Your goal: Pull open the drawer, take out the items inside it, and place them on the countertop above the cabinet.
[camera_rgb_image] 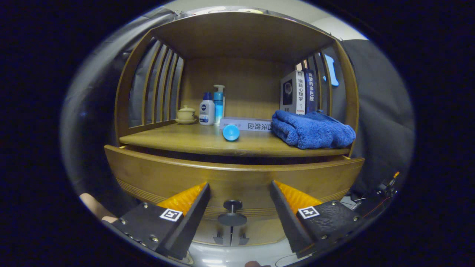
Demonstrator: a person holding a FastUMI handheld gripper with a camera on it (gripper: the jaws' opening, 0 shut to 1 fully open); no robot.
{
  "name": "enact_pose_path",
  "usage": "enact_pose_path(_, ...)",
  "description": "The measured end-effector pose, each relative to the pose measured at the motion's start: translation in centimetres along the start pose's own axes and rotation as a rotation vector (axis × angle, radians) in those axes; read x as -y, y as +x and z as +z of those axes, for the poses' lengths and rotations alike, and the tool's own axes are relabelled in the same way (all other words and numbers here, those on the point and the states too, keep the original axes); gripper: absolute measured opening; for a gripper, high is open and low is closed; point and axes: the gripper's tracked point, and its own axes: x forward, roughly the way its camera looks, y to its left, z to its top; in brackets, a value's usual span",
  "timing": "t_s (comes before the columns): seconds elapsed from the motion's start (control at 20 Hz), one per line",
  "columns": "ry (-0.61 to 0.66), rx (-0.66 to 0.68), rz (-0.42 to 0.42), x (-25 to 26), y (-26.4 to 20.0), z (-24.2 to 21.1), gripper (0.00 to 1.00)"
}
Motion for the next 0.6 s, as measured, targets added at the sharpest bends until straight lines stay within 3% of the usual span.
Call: enact_pose_path(0.6,0.005,0.001,0.010,-0.2,2.9,0.5,0.98)
